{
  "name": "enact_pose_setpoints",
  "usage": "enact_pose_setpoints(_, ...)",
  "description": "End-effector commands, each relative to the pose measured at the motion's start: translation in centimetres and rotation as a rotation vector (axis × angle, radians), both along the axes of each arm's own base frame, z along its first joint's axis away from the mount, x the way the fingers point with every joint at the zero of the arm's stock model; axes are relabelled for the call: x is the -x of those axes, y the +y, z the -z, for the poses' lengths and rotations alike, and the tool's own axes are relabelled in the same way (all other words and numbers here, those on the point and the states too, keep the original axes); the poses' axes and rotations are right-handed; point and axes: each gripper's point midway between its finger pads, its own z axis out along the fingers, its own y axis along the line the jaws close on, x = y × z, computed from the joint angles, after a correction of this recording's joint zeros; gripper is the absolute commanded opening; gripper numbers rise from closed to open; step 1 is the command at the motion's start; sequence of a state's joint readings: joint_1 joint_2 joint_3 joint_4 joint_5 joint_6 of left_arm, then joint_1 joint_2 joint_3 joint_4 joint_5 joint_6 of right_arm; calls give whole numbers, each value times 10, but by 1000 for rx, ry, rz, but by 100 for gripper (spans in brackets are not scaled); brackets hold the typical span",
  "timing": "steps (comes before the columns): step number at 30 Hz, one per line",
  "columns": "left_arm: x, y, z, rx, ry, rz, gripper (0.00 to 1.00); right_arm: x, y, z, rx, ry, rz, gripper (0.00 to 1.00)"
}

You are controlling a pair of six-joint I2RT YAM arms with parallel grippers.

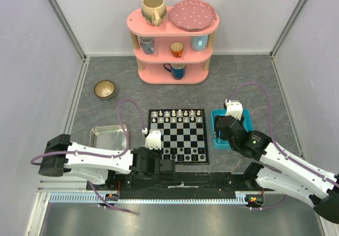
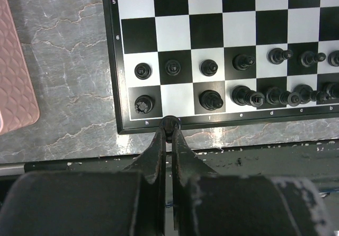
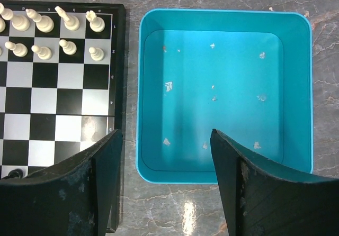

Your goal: Set up the chess pieces on the board

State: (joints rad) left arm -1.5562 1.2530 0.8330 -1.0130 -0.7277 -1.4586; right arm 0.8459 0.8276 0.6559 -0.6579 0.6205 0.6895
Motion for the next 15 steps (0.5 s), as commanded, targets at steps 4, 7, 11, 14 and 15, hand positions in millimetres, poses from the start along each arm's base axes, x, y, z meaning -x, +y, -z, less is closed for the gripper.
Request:
enact_pose_setpoints(4,-16,-8,-13,94,-127,-118,2,-4,4,-4,-21,-20,-7,75)
enact_pose_setpoints(7,-18,-11,-14,114,-142,-91,2,-4,4,-3,-23,-20,-6,75)
enact_pose_setpoints(11,-18,-13,-8,151,-145,-68,2,-4,4,-3,-24,-20,-5,75)
enact_pose_setpoints(14,-16,-13,-2,144,-136,-54,2,-4,4,-3,-23,-18,-6,75)
enact_pose_setpoints(15,-17,-14,0,144,-135,-51,2,-4,4,-3,-24,-19,-4,75)
